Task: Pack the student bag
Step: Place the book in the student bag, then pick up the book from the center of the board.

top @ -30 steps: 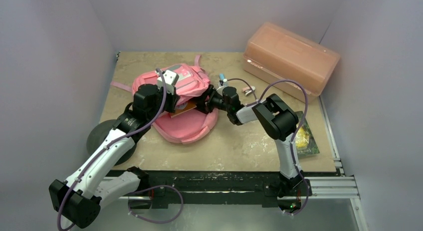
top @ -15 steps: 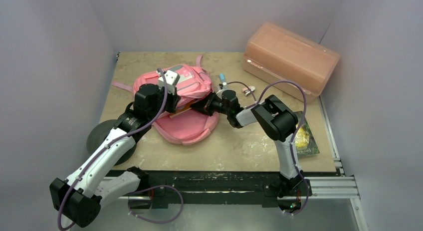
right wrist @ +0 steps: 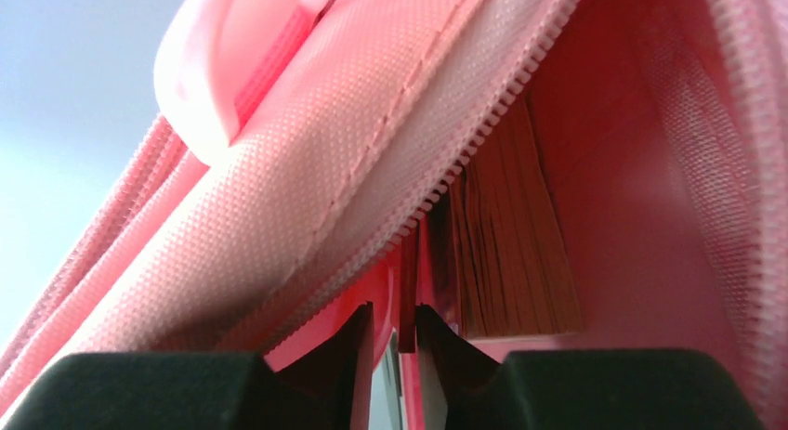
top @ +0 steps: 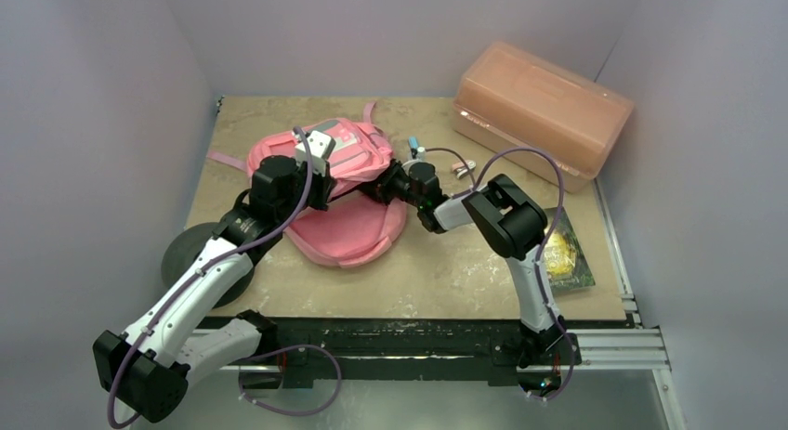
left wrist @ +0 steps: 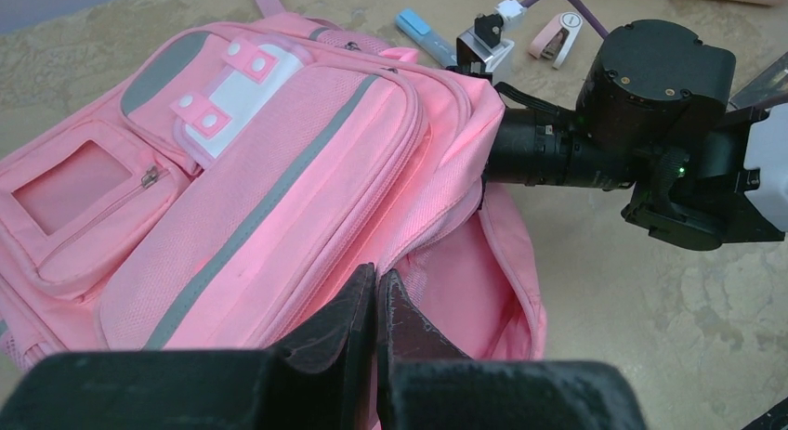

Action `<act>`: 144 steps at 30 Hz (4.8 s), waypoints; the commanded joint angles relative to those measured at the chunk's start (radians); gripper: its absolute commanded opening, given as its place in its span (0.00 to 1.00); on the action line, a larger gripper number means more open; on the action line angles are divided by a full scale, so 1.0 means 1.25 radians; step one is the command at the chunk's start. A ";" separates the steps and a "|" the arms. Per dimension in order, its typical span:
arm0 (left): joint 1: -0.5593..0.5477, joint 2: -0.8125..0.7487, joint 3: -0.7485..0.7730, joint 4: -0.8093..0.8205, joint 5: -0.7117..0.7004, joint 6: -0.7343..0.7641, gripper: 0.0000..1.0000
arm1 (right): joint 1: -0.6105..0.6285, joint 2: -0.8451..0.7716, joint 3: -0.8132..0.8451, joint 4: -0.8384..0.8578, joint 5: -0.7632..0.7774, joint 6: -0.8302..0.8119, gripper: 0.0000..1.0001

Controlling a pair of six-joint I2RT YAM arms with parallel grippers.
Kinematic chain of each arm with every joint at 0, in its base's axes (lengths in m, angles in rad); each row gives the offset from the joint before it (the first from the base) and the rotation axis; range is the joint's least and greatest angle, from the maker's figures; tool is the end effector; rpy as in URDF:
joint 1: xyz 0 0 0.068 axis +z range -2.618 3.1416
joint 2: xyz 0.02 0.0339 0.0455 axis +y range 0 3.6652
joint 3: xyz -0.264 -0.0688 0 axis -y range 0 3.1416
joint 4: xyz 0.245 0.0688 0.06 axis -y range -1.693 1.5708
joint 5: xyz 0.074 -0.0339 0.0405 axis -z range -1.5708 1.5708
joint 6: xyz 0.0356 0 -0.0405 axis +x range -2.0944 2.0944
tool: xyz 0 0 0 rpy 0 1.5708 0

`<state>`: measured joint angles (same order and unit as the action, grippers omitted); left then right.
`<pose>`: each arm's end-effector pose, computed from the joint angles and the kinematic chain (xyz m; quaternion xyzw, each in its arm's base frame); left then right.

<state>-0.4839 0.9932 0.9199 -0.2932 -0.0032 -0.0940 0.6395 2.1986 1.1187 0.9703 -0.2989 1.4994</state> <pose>0.2009 -0.1055 0.3373 0.1588 0.8087 -0.1601 0.5433 0.3555 0.2775 0.1276 0.2167 0.7109 0.6320 0.2199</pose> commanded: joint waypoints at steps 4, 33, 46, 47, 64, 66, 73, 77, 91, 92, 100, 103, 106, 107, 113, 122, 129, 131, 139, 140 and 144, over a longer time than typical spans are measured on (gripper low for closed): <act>-0.008 -0.003 0.032 0.060 -0.001 -0.010 0.00 | 0.002 -0.130 -0.067 -0.049 -0.023 -0.068 0.39; -0.015 0.020 0.051 0.026 -0.016 -0.025 0.00 | -0.151 -0.747 -0.085 -1.445 0.751 -0.522 0.99; -0.035 0.029 0.052 0.018 -0.030 -0.015 0.00 | -0.727 -0.853 -0.239 -1.192 0.475 -0.633 0.99; -0.036 0.029 0.053 0.017 -0.029 -0.014 0.00 | -0.766 -0.842 -0.240 -1.188 0.454 -0.642 0.99; -0.064 0.026 0.055 0.014 -0.022 -0.013 0.00 | -0.881 -0.738 -0.294 -1.001 0.512 -0.610 0.99; -0.064 0.025 0.055 0.014 -0.022 -0.012 0.00 | -0.881 -0.725 -0.301 -0.997 0.496 -0.615 0.99; -0.063 0.025 0.055 0.013 -0.024 -0.010 0.00 | -0.881 -0.726 -0.334 -1.043 0.395 -0.625 0.98; -0.064 0.029 0.054 0.014 -0.023 -0.009 0.00 | -0.880 -0.762 -0.365 -1.052 0.343 -0.641 0.98; -0.066 0.052 0.068 -0.006 -0.034 -0.001 0.00 | -0.781 -0.812 -0.381 -1.121 0.247 -0.634 0.95; -0.066 0.057 0.074 -0.014 -0.033 -0.001 0.02 | -0.766 -0.811 -0.382 -1.119 0.242 -0.626 0.95; -0.084 0.050 0.081 -0.013 0.036 0.001 0.63 | -0.717 -0.803 -0.363 -1.121 0.289 -0.650 0.96; -0.124 0.034 0.061 0.035 0.091 0.002 0.68 | -0.717 -0.810 -0.352 -1.120 0.307 -0.676 0.96; -0.168 0.069 0.043 0.099 0.182 -0.103 0.68 | -0.715 -0.842 -0.346 -1.109 0.324 -0.711 0.95; -0.183 0.094 0.040 0.122 0.207 -0.170 0.68 | -0.711 -0.851 -0.340 -1.111 0.332 -0.725 0.94; -0.345 0.341 0.030 0.431 0.231 -0.436 0.66 | -0.687 -0.850 -0.326 -1.119 0.310 -0.782 0.97; -0.419 0.739 0.249 0.531 0.246 -0.589 0.50 | -0.687 -0.778 -0.314 -1.091 0.267 -0.805 0.97; -0.427 0.898 0.369 0.465 0.206 -0.603 0.43 | -0.687 -0.750 -0.331 -1.080 0.223 -0.804 0.96; -0.429 0.933 0.399 0.438 0.195 -0.625 0.40 | -0.687 -0.749 -0.337 -1.077 0.208 -0.803 0.95; -0.425 0.995 0.456 0.356 0.179 -0.637 0.33 | -0.687 -0.765 -0.361 -1.074 0.069 -0.802 0.86; -0.425 0.998 0.457 0.351 0.180 -0.637 0.33 | -0.687 -0.772 -0.365 -1.071 0.047 -0.802 0.84; -0.425 0.999 0.445 0.352 0.187 -0.637 0.31 | -0.687 -0.796 -0.362 -1.095 -0.017 -0.811 0.79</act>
<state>-1.0138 2.2120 1.4643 0.1902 0.2413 -0.8814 -0.2249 1.2541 0.6655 -0.3843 -0.1566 0.4934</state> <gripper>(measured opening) 0.322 0.808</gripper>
